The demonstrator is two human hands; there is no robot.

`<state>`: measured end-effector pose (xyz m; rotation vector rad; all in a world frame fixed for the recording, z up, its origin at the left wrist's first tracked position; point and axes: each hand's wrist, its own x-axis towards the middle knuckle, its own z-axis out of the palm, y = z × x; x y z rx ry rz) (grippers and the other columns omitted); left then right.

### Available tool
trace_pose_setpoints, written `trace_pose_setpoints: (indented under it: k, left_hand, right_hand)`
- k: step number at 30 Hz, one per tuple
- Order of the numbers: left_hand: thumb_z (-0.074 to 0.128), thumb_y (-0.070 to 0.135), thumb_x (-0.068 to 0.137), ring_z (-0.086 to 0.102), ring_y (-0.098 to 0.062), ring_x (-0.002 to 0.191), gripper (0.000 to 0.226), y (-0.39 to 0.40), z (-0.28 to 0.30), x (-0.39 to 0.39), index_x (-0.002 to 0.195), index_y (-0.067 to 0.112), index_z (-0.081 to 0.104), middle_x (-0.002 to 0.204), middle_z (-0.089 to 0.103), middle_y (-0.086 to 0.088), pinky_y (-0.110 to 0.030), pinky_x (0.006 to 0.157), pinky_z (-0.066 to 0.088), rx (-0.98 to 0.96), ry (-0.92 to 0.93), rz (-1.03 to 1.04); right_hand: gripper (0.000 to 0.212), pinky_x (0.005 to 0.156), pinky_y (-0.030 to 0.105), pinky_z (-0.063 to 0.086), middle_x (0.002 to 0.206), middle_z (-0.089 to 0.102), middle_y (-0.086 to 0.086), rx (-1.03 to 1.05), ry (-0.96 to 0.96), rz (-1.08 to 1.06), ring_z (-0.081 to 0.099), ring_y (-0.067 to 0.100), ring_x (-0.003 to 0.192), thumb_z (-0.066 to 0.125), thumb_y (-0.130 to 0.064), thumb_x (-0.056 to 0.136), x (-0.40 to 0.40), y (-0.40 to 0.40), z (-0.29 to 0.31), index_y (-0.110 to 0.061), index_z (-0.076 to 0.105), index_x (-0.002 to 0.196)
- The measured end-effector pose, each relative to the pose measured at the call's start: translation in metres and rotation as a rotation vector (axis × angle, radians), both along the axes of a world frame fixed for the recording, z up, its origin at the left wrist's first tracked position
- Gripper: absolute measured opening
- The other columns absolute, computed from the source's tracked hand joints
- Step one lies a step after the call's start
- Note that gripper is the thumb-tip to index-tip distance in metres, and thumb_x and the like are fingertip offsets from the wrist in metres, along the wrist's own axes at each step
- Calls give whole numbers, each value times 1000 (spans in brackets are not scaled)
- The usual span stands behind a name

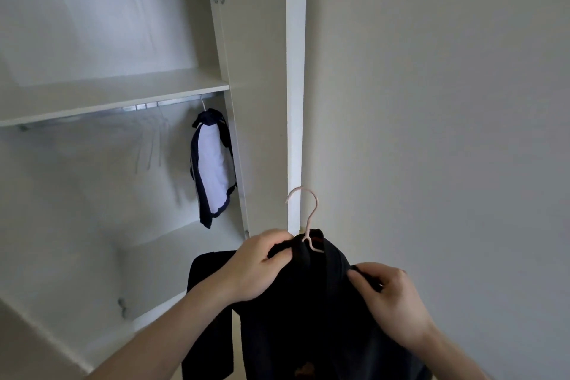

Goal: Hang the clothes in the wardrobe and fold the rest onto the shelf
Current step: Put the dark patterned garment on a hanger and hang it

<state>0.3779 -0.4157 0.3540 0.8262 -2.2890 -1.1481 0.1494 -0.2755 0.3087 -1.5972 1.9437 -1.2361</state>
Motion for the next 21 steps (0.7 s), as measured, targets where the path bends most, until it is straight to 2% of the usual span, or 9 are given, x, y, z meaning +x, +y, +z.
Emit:
trace_pose_setpoints:
  k: [2,5,9,12,14,17,20,21]
  left_hand:
    - [59,51,93,63,-15,84,28,-10,3,-7,93,24,63,89,64,0,-32,81,49,60,-20,47]
    - [72,66,78,67,-9,84,44,-24,3,-16,95,26,65,90,68,5,-32,79,56,-20,-60,197]
    - [82,65,68,66,-2,73,33,-47,1,-22,78,38,64,77,69,15,-19,67,47,-115,6,442]
    - [86,67,63,68,-3,70,42,-67,4,-13,75,31,66,74,71,11,-23,65,51,-50,20,547]
    - [87,71,57,71,-3,77,52,-77,8,-4,83,29,69,82,75,12,-26,71,58,8,18,576]
    - [90,62,60,72,0,79,40,-98,14,5,83,35,72,84,76,15,-23,74,58,8,63,638]
    - [88,48,70,73,-8,75,26,-126,21,21,78,28,74,78,76,7,-25,72,58,36,65,679]
    - [87,42,75,73,-13,74,23,-137,24,28,77,24,74,76,75,3,-27,73,58,50,65,684]
  right_hand:
    - [23,55,18,40,61,57,-12,26,-32,42,47,-2,58,63,-37,96,-9,-24,0,-25,69,78]
    - [22,59,26,46,65,64,-5,75,-61,121,49,-2,59,64,-38,96,-19,-61,4,-26,72,79]
    - [29,56,16,41,59,59,-12,136,-111,280,49,0,56,64,-35,95,-14,-109,18,-29,67,67]
    - [32,60,22,44,60,60,-8,158,-119,350,52,5,58,65,-29,96,-3,-141,30,-23,65,65]
    - [31,60,16,47,63,66,-8,173,-111,395,59,2,64,65,-27,96,6,-159,38,-24,68,66]
    - [36,55,9,41,56,61,-13,163,-96,471,55,-2,55,64,-27,97,23,-183,52,-28,65,61]
    - [28,59,9,44,70,70,-6,198,-75,498,61,-1,61,63,-34,98,39,-214,58,-20,73,76]
    - [27,60,11,45,71,71,-7,219,-98,516,63,0,63,63,-34,98,44,-224,58,-23,73,76]
